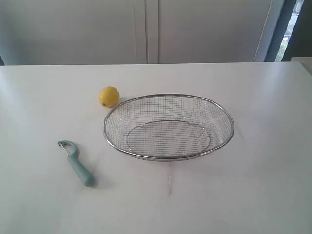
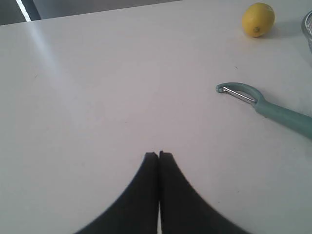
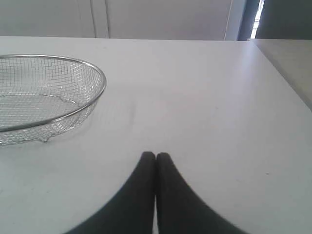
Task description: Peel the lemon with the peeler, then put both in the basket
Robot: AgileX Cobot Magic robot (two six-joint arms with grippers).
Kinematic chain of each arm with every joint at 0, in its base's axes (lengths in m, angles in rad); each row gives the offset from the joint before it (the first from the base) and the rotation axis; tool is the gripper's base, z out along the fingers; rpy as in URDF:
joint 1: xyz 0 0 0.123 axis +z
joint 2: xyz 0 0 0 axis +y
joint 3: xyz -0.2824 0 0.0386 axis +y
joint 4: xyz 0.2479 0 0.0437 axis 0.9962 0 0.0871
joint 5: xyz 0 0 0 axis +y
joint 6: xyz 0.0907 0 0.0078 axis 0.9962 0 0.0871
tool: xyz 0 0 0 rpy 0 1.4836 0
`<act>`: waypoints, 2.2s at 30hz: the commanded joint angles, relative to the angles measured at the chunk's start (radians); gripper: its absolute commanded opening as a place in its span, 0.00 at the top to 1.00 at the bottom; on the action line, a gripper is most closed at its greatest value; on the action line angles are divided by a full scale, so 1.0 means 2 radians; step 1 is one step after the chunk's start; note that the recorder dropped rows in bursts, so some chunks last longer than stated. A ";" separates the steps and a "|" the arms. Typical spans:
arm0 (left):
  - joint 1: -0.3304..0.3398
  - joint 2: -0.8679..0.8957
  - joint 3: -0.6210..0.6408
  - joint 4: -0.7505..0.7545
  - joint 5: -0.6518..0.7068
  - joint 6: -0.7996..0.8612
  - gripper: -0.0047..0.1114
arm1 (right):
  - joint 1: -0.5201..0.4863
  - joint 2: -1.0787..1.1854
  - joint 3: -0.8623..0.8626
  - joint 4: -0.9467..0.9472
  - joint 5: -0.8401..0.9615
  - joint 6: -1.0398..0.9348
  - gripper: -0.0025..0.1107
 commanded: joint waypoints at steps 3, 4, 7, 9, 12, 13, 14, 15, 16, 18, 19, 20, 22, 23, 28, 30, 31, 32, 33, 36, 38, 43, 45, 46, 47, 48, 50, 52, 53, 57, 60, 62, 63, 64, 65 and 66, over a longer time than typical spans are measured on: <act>-0.002 -0.003 0.000 -0.004 0.001 0.000 0.96 | 0.002 -0.003 0.003 -0.003 -0.001 -0.001 0.98; -0.002 -0.003 0.000 -0.004 0.001 0.000 0.96 | 0.002 -0.003 0.003 -0.003 -0.001 -0.001 0.98; -0.002 -0.003 0.000 -0.004 0.001 0.000 0.96 | 0.002 -0.003 0.003 -0.003 -0.001 -0.001 0.98; -0.002 -0.003 0.000 -0.004 0.001 0.000 0.96 | 0.002 -0.003 0.003 -0.003 -0.001 -0.001 0.98; -0.002 -0.003 0.000 -0.004 0.001 0.000 0.96 | 0.002 -0.003 0.003 -0.003 -0.001 -0.001 0.98; -0.002 -0.003 0.000 -0.004 0.001 0.000 0.96 | 0.002 -0.003 0.003 -0.003 -0.001 -0.001 0.98; -0.002 -0.003 0.000 -0.004 0.001 0.000 0.96 | 0.002 -0.003 0.003 -0.003 -0.001 -0.001 0.98; -0.002 -0.003 0.000 -0.004 0.001 0.000 0.96 | 0.002 -0.003 0.003 -0.003 -0.001 -0.001 0.98; -0.002 -0.003 0.000 -0.004 0.001 0.000 0.96 | 0.002 -0.003 0.003 -0.003 -0.001 -0.001 0.98; -0.002 -0.003 0.000 -0.004 0.001 0.000 0.96 | 0.002 -0.003 0.003 -0.003 -0.001 -0.001 0.98; -0.002 -0.003 0.000 -0.004 0.001 0.000 0.96 | 0.002 -0.003 0.003 -0.003 -0.001 -0.001 0.98; -0.002 -0.003 0.000 -0.004 0.001 0.000 0.96 | 0.002 -0.003 0.003 -0.003 -0.002 -0.001 0.98; -0.002 -0.003 0.000 -0.004 0.001 0.000 0.96 | 0.002 -0.003 0.003 -0.003 -0.003 -0.001 0.98; -0.002 -0.003 0.000 -0.004 0.001 0.000 0.96 | 0.002 -0.003 0.003 -0.003 -0.003 -0.001 0.98; -0.002 -0.003 0.000 -0.004 0.001 0.000 0.96 | 0.002 -0.003 0.003 -0.005 -0.007 -0.001 0.98; -0.002 -0.003 0.000 -0.004 0.001 0.000 0.96 | 0.002 -0.003 0.003 -0.005 -0.017 -0.001 0.98; -0.002 -0.003 0.000 -0.004 0.001 0.000 0.96 | 0.002 -0.003 0.003 -0.005 -0.022 -0.001 0.98; -0.002 -0.003 0.000 -0.004 0.001 0.000 0.96 | 0.002 -0.003 0.003 -0.005 -0.027 -0.001 0.98; -0.002 -0.003 0.000 -0.004 0.001 0.000 0.96 | 0.002 -0.003 0.003 -0.005 -0.035 -0.001 0.98; -0.002 -0.003 0.000 -0.004 0.001 0.000 0.96 | 0.002 -0.003 0.003 -0.005 -0.073 -0.001 0.98; -0.002 -0.003 0.000 -0.004 0.001 0.000 0.96 | 0.002 -0.003 0.003 -0.005 -0.100 -0.001 0.98; -0.002 -0.003 0.000 -0.004 0.001 0.000 0.96 | 0.002 -0.003 0.003 -0.005 -0.178 -0.005 0.98; -0.002 -0.003 0.000 -0.004 0.001 0.000 0.96 | 0.002 -0.003 0.003 -0.005 -0.208 -0.005 0.98; -0.002 -0.003 0.000 -0.004 0.001 0.000 0.96 | 0.002 -0.003 0.003 -0.005 -0.218 -0.005 0.98; -0.002 -0.003 0.000 -0.004 0.001 0.000 0.96 | 0.002 -0.003 0.003 -0.003 -0.228 -0.005 0.98; -0.002 -0.003 0.000 -0.004 0.001 0.000 0.96 | 0.002 -0.003 0.003 -0.001 -0.232 -0.005 0.98; -0.002 -0.003 0.000 -0.004 0.001 0.000 0.96 | 0.002 -0.003 0.003 0.002 -0.231 0.001 0.98; -0.002 -0.003 0.000 -0.004 0.001 0.000 0.96 | 0.002 -0.003 0.003 0.002 -0.231 0.003 0.98; -0.002 -0.003 0.000 -0.004 0.001 0.000 0.96 | 0.002 -0.003 0.003 0.002 -0.231 0.003 0.98; -0.002 -0.003 0.000 -0.004 0.001 0.000 0.96 | 0.002 -0.003 0.003 0.003 -0.237 0.003 0.98; -0.002 -0.003 0.000 -0.004 0.001 0.000 0.96 | 0.002 -0.003 0.003 0.003 -0.250 0.010 0.98; -0.002 -0.003 0.000 -0.004 0.001 0.000 0.96 | 0.002 -0.003 0.003 0.003 -0.260 0.032 0.98; -0.002 -0.003 0.000 -0.004 0.001 0.000 0.96 | 0.002 -0.003 0.003 0.003 -0.268 0.039 0.98; -0.002 -0.003 0.000 -0.004 0.001 0.000 0.96 | 0.002 -0.003 0.003 0.005 -0.294 0.058 0.98; -0.002 -0.003 0.000 -0.004 0.001 0.000 0.96 | 0.002 -0.003 0.003 0.017 -0.315 0.075 0.98; -0.002 -0.003 0.000 -0.004 0.001 0.000 0.96 | 0.002 -0.003 0.003 0.042 -0.331 0.088 0.98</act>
